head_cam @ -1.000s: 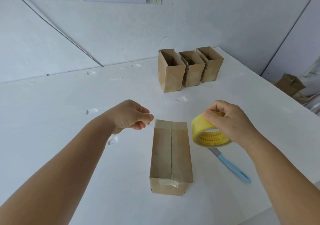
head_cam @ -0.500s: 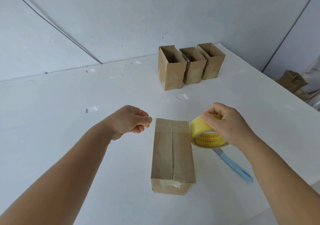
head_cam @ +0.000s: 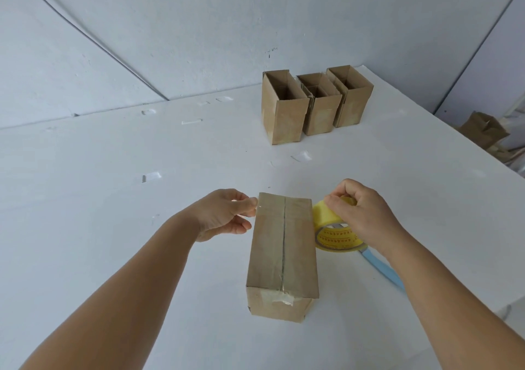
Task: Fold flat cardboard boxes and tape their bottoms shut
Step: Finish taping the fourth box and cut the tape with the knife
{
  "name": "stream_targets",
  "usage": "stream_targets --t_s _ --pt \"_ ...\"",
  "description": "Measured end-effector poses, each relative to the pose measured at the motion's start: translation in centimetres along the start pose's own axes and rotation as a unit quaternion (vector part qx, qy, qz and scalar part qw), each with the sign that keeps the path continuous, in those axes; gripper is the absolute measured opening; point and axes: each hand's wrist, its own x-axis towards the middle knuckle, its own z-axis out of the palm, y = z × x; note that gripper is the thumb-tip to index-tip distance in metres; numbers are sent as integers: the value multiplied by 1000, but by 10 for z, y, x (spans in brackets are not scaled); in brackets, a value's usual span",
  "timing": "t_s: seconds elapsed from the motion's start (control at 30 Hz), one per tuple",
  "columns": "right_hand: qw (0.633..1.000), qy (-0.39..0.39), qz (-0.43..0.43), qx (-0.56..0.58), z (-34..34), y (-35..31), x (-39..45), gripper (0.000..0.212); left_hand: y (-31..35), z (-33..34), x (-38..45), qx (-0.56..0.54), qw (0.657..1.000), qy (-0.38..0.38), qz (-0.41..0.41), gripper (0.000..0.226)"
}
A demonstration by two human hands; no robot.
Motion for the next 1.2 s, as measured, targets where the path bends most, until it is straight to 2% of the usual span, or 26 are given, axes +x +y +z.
stream_targets --t_s 0.1,0.17,0.2,0.27,0.33,0.37,0.43,0.53,0.57,0.6,0.63,0.7,0.77,0.83,0.9,1.0,1.1,1.2 --pt "1000 0 -8 -5 1 -2 -1 16 -6 2 -5 114 991 36 -56 42" --pt "1000 -1 -11 -5 0 -2 -2 15 -13 8 -5 184 978 78 -57 37" --pt "1000 -1 -10 -6 0 -2 -3 15 -15 12 -6 186 976 103 -35 31" --pt "1000 -2 -7 -7 1 -2 -3 16 -12 18 -7 109 984 137 41 28" --pt "1000 -1 -4 -2 1 -2 -4 17 -4 27 -10 13 989 102 107 43" --pt "1000 1 -4 -2 2 -2 -4 17 -1 34 -12 6 990 73 122 51" --pt "1000 3 -2 -12 3 -1 -4 18 -2 51 -14 44 990 28 129 58" --pt "1000 2 5 -15 4 -2 -4 19 1 60 -16 102 988 51 107 65" --pt "1000 -1 7 -13 4 -2 -5 19 5 58 -17 169 978 66 101 68" --pt "1000 -6 7 -10 3 -3 -5 19 10 55 -16 276 951 89 104 70" --pt "1000 -7 5 -10 2 -4 -6 19 14 52 -14 388 904 117 137 70" --pt "1000 -8 -6 -20 1 -7 -7 19 24 57 -15 514 811 103 260 68" --pt "999 -11 -15 -30 1 -10 -7 19 28 72 -18 564 768 27 302 67" --pt "999 -20 -23 -35 -1 -10 -7 20 22 82 -18 601 746 35 285 68" --pt "999 -29 -17 -7 -4 -6 -4 19 15 82 -17 596 745 96 283 64" --pt "997 -53 5 60 -6 4 4 22 6 82 -19 559 770 183 248 64" --pt "991 -103 2 79 2 3 21 24 0 95 -23 516 789 272 192 64" --pt "980 -147 19 135 12 -4 43 33 -2 106 -23 494 791 327 150 66"
